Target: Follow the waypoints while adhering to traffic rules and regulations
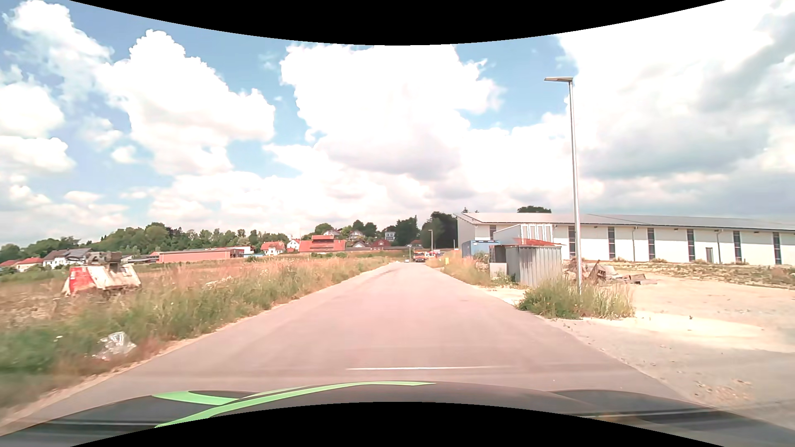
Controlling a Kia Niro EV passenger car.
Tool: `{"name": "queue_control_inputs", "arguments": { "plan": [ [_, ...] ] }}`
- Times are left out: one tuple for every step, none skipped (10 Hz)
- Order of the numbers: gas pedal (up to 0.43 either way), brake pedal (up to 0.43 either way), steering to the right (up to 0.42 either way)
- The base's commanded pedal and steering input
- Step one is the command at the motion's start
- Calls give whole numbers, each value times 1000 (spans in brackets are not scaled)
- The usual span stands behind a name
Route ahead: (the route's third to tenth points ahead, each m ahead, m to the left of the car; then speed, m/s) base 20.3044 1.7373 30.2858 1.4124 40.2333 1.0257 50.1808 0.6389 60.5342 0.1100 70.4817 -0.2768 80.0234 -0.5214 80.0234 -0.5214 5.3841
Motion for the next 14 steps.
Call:
{"name": "queue_control_inputs", "arguments": {
  "plan": [
    [157,0,97],
    [157,0,79],
    [157,0,59],
    [157,0,46],
    [157,0,28],
    [157,0,14],
    [157,0,8],
    [157,0,3],
    [157,0,1],
    [157,0,-2],
    [157,0,-6],
    [157,0,-8],
    [157,0,-8],
    [157,0,-8]
  ]
}}
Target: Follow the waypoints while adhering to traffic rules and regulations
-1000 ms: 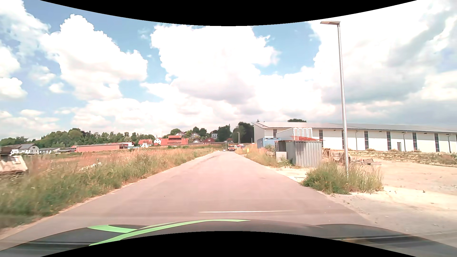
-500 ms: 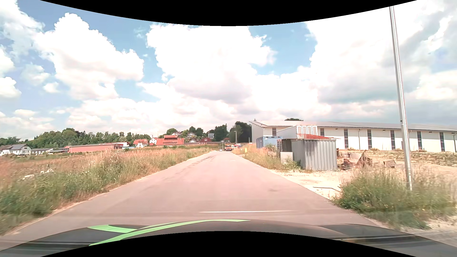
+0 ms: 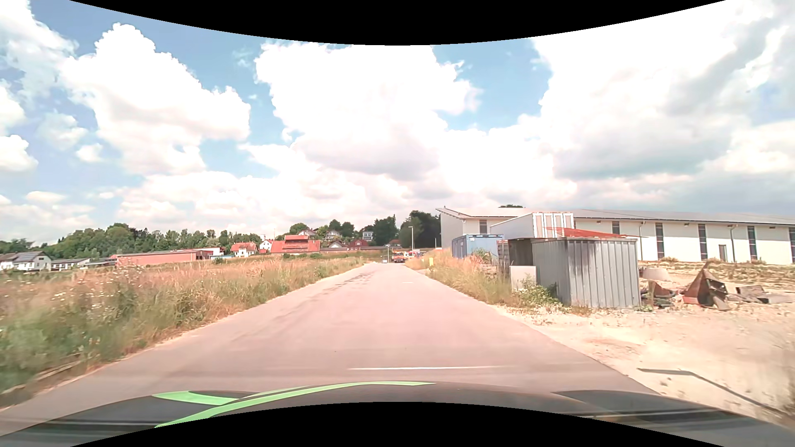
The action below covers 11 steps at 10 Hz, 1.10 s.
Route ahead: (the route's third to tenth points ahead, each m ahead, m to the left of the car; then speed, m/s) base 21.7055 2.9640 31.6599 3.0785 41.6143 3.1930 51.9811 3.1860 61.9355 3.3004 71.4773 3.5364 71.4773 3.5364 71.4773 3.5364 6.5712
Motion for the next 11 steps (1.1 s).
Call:
{"name": "queue_control_inputs", "arguments": {
  "plan": [
    [157,0,-8],
    [157,0,-8],
    [157,0,-8],
    [157,0,-7],
    [157,0,-7],
    [157,0,-6],
    [157,0,-6],
    [157,0,-6],
    [157,0,-6],
    [157,0,-6],
    [157,0,-5]
  ]
}}
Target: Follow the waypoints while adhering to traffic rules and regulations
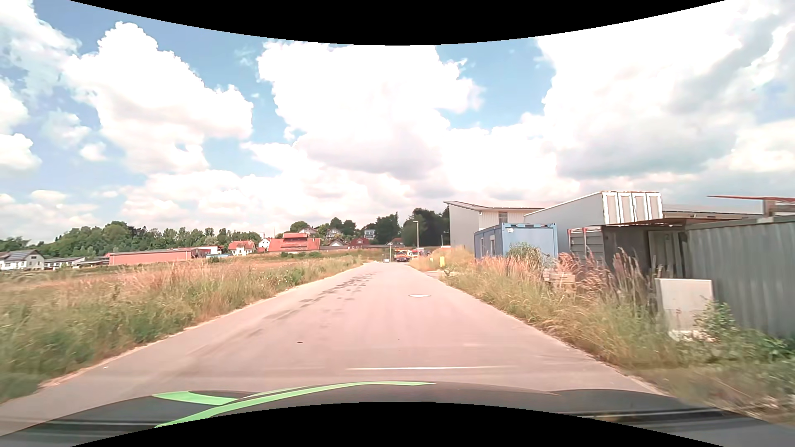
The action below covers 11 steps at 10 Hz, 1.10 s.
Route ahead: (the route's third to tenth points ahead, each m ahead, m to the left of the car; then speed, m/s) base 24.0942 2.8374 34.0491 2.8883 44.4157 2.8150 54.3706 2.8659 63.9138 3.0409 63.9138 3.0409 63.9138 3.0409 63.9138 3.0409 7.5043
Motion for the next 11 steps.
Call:
{"name": "queue_control_inputs", "arguments": {
  "plan": [
    [157,0,-4],
    [150,0,-3],
    [138,0,-3],
    [138,0,-3],
    [130,0,-3],
    [118,0,-3],
    [98,0,-3],
    [87,0,-3],
    [79,0,-3],
    [67,0,-3],
    [67,0,-3]
  ]
}}
